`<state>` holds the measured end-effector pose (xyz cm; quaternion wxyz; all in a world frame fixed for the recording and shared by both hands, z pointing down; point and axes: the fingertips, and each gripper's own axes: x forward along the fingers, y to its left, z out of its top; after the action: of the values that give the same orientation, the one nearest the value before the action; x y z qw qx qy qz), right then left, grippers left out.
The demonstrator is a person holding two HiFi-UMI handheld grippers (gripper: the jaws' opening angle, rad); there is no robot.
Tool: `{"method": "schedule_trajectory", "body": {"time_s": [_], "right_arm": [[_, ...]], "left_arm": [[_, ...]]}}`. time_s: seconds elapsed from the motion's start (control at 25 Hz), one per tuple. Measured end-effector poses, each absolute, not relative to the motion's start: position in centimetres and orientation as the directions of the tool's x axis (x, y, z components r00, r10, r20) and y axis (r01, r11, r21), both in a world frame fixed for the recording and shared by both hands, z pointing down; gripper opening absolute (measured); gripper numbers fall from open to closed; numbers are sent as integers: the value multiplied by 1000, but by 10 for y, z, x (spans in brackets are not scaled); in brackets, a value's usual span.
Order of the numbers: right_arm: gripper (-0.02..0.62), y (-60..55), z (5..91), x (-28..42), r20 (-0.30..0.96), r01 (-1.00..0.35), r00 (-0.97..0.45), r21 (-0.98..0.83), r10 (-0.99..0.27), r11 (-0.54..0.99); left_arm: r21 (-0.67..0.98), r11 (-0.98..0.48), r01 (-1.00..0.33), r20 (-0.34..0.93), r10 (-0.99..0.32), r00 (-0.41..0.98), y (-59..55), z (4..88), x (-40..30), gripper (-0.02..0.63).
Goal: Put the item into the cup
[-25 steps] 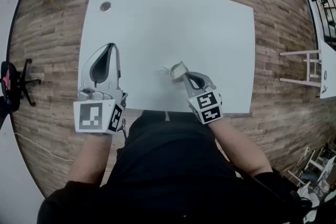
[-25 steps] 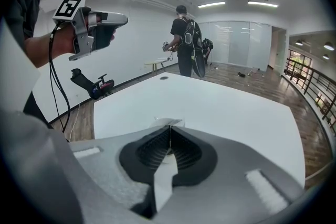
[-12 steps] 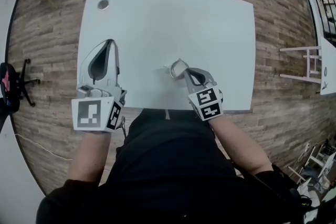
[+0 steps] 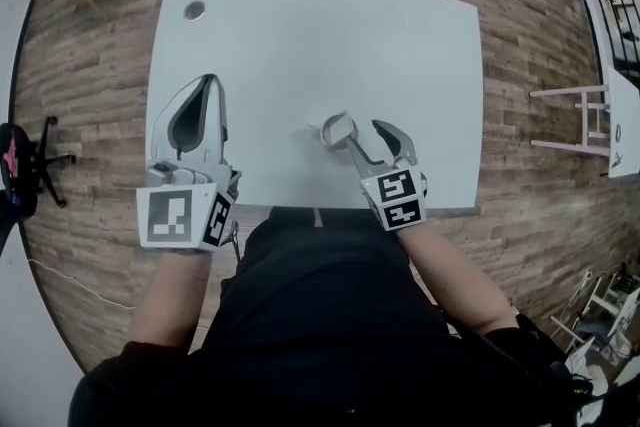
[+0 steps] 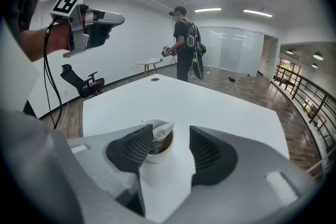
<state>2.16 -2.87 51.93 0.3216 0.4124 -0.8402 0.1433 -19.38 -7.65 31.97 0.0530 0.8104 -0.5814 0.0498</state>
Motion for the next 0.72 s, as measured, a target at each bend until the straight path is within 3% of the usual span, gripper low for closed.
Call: {"method": "schedule_trajectory", "body": {"time_s": [0.72], "right_arm": [[238,-49,470,40,503,-835,-435,86,-747,544]], "left_arm": [[13,-342,-940,77,-936,342,-74,302,-178,6]]}}
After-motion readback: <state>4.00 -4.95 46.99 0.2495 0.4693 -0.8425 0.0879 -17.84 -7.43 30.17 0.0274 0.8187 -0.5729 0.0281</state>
